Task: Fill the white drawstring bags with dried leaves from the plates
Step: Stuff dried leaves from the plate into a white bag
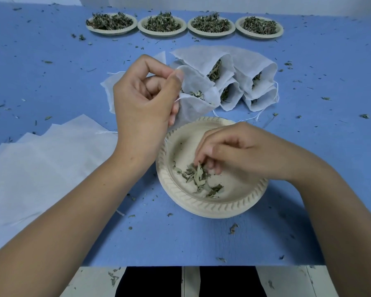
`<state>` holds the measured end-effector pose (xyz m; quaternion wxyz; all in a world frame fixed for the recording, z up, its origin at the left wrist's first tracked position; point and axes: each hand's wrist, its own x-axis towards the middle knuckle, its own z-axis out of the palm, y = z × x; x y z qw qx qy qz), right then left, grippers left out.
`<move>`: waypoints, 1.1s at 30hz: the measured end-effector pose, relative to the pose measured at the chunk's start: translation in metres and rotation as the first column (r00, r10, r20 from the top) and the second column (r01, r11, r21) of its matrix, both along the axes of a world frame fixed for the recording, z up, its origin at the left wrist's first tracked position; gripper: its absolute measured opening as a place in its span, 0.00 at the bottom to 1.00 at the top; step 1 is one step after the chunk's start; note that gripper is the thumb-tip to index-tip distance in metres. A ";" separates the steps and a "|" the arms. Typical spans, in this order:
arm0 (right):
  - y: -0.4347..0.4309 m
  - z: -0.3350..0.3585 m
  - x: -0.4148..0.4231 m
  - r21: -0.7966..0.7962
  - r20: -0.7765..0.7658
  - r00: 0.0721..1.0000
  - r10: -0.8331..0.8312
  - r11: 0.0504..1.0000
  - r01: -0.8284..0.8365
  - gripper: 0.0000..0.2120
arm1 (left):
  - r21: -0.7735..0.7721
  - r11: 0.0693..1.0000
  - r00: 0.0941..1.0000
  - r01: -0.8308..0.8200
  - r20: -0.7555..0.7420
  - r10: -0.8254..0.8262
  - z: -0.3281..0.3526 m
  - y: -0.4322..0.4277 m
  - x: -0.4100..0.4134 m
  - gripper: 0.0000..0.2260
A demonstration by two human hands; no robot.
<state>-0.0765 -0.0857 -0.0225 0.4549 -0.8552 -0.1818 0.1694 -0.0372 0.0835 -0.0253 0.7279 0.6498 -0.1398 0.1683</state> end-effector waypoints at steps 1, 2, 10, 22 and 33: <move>0.001 0.001 -0.002 0.029 -0.010 0.999 0.051 0.998 -0.051 0.12 | -0.001 1.000 1.000 -0.001 0.002 0.001 0.000 0.000 0.000 0.11; 0.000 0.002 -0.003 0.076 -0.004 0.998 0.067 0.995 -0.067 0.12 | -0.006 1.000 1.000 -0.004 0.004 0.004 0.000 0.000 0.000 0.11; -0.003 0.002 -0.005 0.024 -0.054 0.989 0.135 0.991 -0.134 0.10 | -0.011 1.000 1.000 -0.009 0.006 0.009 0.000 -0.001 -0.001 0.11; 0.001 0.000 -0.005 0.008 0.066 0.960 0.272 0.962 -0.273 0.07 | -0.005 1.000 1.000 -0.004 0.009 0.005 0.000 -0.001 -0.002 0.11; 0.021 -0.014 -0.005 -0.134 0.190 0.942 0.276 0.958 -0.254 0.17 | -0.004 1.000 1.000 0.005 0.021 -0.005 -0.001 -0.003 -0.003 0.10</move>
